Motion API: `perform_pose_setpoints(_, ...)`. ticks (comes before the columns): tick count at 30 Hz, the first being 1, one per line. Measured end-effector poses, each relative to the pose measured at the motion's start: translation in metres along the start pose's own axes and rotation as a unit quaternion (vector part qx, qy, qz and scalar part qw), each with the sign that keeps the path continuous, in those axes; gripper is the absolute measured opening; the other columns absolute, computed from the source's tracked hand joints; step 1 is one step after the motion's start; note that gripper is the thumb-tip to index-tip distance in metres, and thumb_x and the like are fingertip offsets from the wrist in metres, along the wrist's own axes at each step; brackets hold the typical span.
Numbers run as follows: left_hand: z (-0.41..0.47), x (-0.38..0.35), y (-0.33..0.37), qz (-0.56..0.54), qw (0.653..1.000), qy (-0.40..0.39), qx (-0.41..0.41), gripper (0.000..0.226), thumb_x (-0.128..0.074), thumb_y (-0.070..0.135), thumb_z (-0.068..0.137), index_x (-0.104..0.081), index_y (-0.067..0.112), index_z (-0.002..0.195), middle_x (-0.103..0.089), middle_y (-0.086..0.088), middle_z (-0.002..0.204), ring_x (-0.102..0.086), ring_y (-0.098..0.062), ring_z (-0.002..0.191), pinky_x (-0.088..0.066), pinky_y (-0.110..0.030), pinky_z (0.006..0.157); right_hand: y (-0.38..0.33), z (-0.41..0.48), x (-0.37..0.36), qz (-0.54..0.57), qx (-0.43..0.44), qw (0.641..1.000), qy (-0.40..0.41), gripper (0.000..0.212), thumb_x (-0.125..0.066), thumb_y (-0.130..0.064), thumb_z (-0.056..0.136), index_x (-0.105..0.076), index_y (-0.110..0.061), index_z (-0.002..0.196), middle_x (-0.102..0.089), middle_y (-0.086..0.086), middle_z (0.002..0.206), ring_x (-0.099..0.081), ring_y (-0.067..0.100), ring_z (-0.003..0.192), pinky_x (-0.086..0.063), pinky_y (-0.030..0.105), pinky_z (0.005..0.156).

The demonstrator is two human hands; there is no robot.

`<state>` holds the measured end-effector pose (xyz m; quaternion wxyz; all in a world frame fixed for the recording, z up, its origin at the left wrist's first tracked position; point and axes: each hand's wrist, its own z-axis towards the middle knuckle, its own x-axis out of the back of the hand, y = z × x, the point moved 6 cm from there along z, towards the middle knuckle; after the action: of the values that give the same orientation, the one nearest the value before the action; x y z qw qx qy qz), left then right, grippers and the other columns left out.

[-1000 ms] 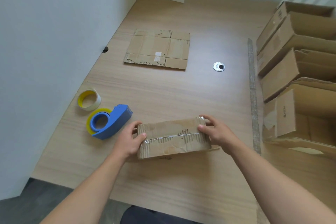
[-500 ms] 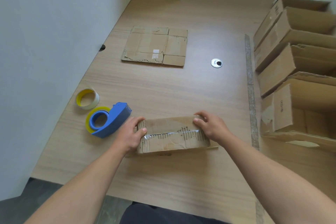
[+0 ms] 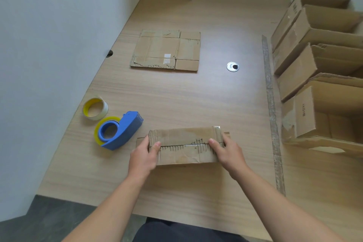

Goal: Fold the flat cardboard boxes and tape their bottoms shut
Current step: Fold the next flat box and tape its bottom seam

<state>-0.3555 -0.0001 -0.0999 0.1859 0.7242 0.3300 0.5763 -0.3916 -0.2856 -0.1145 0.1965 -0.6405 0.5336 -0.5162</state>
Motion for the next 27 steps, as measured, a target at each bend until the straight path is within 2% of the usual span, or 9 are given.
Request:
perform_pose_setpoints(2, 0.003, 0.003, 0.000, 0.005, 1.000, -0.008, -0.015, 0.023, -0.054, 0.034, 0.099, -0.067, 0.022, 0.115, -0.071, 0.000, 0.095, -0.061, -0.029, 0.098, -0.036, -0.030, 0.073, 0.003, 0.002, 0.001, 0.032, -0.005, 0.999, -0.019, 0.028, -0.062, -0.034, 0.095, -0.067, -0.030, 0.123, -0.071, -0.016, 0.102, -0.065, 0.012, 0.102, -0.050, 0.025, 0.081)
perform_pose_setpoints(6, 0.005, 0.006, -0.006, -0.034, 0.999, -0.016, -0.007, 0.023, -0.055, 0.030, 0.100, -0.071, 0.026, 0.116, -0.074, 0.003, 0.100, -0.063, -0.022, 0.100, -0.040, -0.029, 0.077, 0.007, 0.003, -0.001, 0.104, -0.029, 0.993, -0.050, 0.024, -0.060, -0.026, 0.098, -0.070, -0.028, 0.120, -0.074, -0.009, 0.106, -0.068, 0.014, 0.103, -0.054, 0.041, 0.096)
perform_pose_setpoints(11, -0.005, 0.008, -0.013, -0.179, 0.983, -0.027, 0.019, 0.023, -0.058, 0.022, 0.100, -0.072, 0.037, 0.108, -0.075, 0.015, 0.102, -0.067, -0.006, 0.104, -0.049, -0.029, 0.091, 0.002, 0.001, 0.002, 0.220, -0.040, 0.968, -0.111, 0.031, -0.057, -0.016, 0.100, -0.065, -0.025, 0.129, -0.073, -0.006, 0.114, -0.068, 0.016, 0.110, -0.055, 0.032, 0.088)
perform_pose_setpoints(13, -0.009, 0.014, -0.014, -0.257, 0.966, -0.012, 0.032, 0.027, -0.058, 0.018, 0.100, -0.070, 0.033, 0.118, -0.072, 0.020, 0.110, -0.064, 0.001, 0.109, -0.048, -0.027, 0.098, -0.001, -0.001, 0.006, 0.253, -0.029, 0.957, -0.142, 0.037, -0.057, -0.015, 0.100, -0.061, -0.026, 0.135, -0.069, -0.006, 0.124, -0.065, 0.012, 0.114, -0.054, 0.033, 0.091)
perform_pose_setpoints(16, -0.009, 0.026, -0.010, -0.317, 0.948, 0.022, 0.020, 0.033, -0.060, 0.011, 0.098, -0.065, 0.024, 0.128, -0.070, 0.019, 0.116, -0.063, 0.002, 0.111, -0.050, -0.022, 0.096, -0.007, -0.005, 0.015, 0.271, -0.011, 0.947, -0.173, 0.038, -0.057, -0.017, 0.099, -0.060, -0.028, 0.136, -0.067, -0.007, 0.128, -0.065, 0.009, 0.114, -0.055, 0.025, 0.080)
perform_pose_setpoints(19, -0.011, 0.033, 0.002, -0.349, 0.936, 0.044, -0.006, 0.025, -0.063, 0.007, 0.095, -0.068, 0.023, 0.113, -0.073, 0.015, 0.108, -0.066, 0.001, 0.102, -0.051, -0.012, 0.083, -0.013, -0.006, 0.024, 0.289, -0.008, 0.947, -0.139, 0.034, -0.063, -0.029, 0.094, -0.064, -0.035, 0.127, -0.069, -0.007, 0.123, -0.066, 0.009, 0.110, -0.056, 0.031, 0.079)
perform_pose_setpoints(22, -0.010, 0.035, 0.013, -0.378, 0.924, 0.067, 0.002, 0.014, -0.066, 0.018, 0.093, -0.064, 0.022, 0.106, -0.072, 0.011, 0.101, -0.066, -0.001, 0.094, -0.051, -0.017, 0.082, -0.014, -0.003, 0.028, 0.330, -0.028, 0.940, -0.079, 0.031, -0.063, -0.042, 0.088, -0.066, -0.025, 0.114, -0.067, 0.005, 0.121, -0.065, 0.013, 0.105, -0.053, 0.043, 0.089)
perform_pose_setpoints(25, -0.006, 0.030, 0.022, -0.395, 0.916, 0.070, 0.033, 0.027, -0.065, 0.017, 0.094, -0.060, 0.017, 0.120, -0.067, 0.007, 0.111, -0.065, -0.001, 0.098, -0.049, -0.030, 0.095, -0.017, -0.001, 0.029, 0.346, -0.022, 0.937, -0.036, 0.025, -0.061, -0.035, 0.094, -0.061, -0.023, 0.116, -0.066, 0.008, 0.119, -0.067, 0.011, 0.095, -0.052, 0.043, 0.083)
perform_pose_setpoints(27, -0.004, 0.027, 0.028, -0.377, 0.924, 0.053, 0.031, 0.041, -0.067, 0.012, 0.093, -0.056, 0.010, 0.132, -0.066, 0.000, 0.117, -0.065, -0.006, 0.103, -0.049, -0.033, 0.097, -0.018, 0.002, 0.030, 0.342, -0.023, 0.939, -0.011, 0.026, -0.064, -0.033, 0.094, -0.058, -0.029, 0.119, -0.064, 0.006, 0.119, -0.067, 0.014, 0.099, -0.052, 0.047, 0.089)
